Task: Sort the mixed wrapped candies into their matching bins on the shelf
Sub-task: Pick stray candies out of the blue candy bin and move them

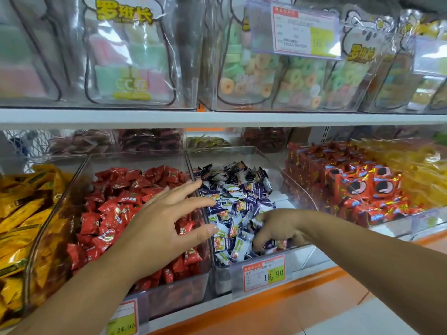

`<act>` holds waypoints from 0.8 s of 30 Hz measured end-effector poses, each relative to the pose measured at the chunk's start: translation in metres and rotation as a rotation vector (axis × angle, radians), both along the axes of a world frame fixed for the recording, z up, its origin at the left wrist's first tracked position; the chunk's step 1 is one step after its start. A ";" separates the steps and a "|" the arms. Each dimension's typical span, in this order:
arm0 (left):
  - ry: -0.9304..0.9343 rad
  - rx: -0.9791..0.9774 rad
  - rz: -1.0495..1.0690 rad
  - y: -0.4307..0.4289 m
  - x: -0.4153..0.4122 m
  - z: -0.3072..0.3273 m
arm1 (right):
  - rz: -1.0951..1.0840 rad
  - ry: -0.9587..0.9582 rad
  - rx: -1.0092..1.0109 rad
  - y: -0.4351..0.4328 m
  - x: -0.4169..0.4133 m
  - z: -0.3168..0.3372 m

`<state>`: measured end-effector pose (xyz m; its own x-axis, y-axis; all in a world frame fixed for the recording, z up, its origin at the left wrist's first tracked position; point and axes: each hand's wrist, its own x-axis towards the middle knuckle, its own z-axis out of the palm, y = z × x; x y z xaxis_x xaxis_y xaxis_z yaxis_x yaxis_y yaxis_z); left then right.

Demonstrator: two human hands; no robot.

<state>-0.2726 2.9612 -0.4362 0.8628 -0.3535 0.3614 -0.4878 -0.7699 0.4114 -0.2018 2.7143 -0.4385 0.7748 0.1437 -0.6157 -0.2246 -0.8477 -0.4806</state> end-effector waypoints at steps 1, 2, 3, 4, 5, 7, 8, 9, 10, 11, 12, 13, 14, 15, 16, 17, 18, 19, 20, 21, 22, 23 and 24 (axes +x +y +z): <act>0.003 -0.003 0.000 0.000 0.000 0.000 | -0.052 0.024 0.083 -0.001 0.003 0.003; 0.005 -0.004 0.000 -0.001 0.000 0.000 | -0.090 0.056 0.177 -0.001 0.006 0.008; 0.009 -0.003 0.000 -0.001 0.001 0.001 | -0.118 0.075 0.251 -0.001 0.010 0.014; 0.011 -0.005 0.000 -0.001 0.001 0.000 | -0.129 0.068 0.277 0.000 0.013 0.021; 0.011 -0.010 -0.002 0.000 0.001 0.000 | -0.132 0.051 0.294 0.002 0.013 0.029; 0.009 -0.019 -0.006 0.000 0.001 0.000 | -0.154 0.009 0.338 0.009 0.021 0.042; 0.009 -0.023 -0.006 0.000 0.001 0.000 | -0.142 -0.028 0.356 0.014 0.024 0.050; 0.009 -0.028 -0.007 0.000 0.001 0.000 | -0.124 -0.059 0.367 0.019 0.027 0.055; 0.009 -0.033 -0.010 0.001 0.001 0.000 | -0.108 -0.082 0.376 0.021 0.032 0.056; 0.007 -0.038 -0.013 0.001 0.001 0.000 | -0.086 -0.106 0.387 0.022 0.037 0.056; 0.004 -0.041 -0.015 0.001 0.001 0.000 | -0.065 -0.125 0.403 0.022 0.040 0.057; 0.003 -0.043 -0.017 0.001 0.001 0.000 | -0.058 -0.134 0.421 0.023 0.040 0.061; 0.003 -0.044 -0.019 0.001 0.002 0.000 | -0.067 -0.132 0.470 0.023 0.039 0.066; 0.004 -0.047 -0.022 0.001 0.001 0.000 | -0.084 -0.116 0.532 0.018 0.040 0.066; 0.002 -0.048 -0.024 0.001 0.002 0.000 | -0.105 -0.099 0.571 0.014 0.041 0.067; -0.001 -0.049 -0.026 0.001 0.002 0.000 | -0.120 -0.075 0.601 0.011 0.040 0.068; -0.005 -0.051 -0.027 0.001 0.002 0.000 | -0.133 -0.067 0.612 0.008 0.038 0.068; -0.009 -0.056 -0.025 0.001 0.003 -0.001 | -0.145 -0.077 0.621 0.006 0.037 0.068; -0.012 -0.060 -0.021 0.001 0.003 -0.002 | -0.146 -0.097 0.616 0.005 0.035 0.069; -0.012 -0.060 -0.014 0.001 0.003 -0.002 | -0.140 -0.115 0.604 0.004 0.035 0.069; -0.008 -0.053 -0.005 0.001 0.003 -0.003 | -0.117 -0.136 0.591 0.004 0.032 0.070; -0.002 -0.044 0.002 0.001 0.003 -0.002 | -0.090 -0.166 0.556 0.004 0.030 0.071; 0.002 -0.040 0.007 0.001 0.003 -0.002 | -0.067 -0.205 0.496 0.005 0.026 0.073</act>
<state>-0.2697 2.9620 -0.4382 0.8658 -0.3329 0.3736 -0.4818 -0.7564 0.4425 -0.1758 2.7194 -0.3655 0.8895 0.3249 -0.3212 -0.1296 -0.4947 -0.8593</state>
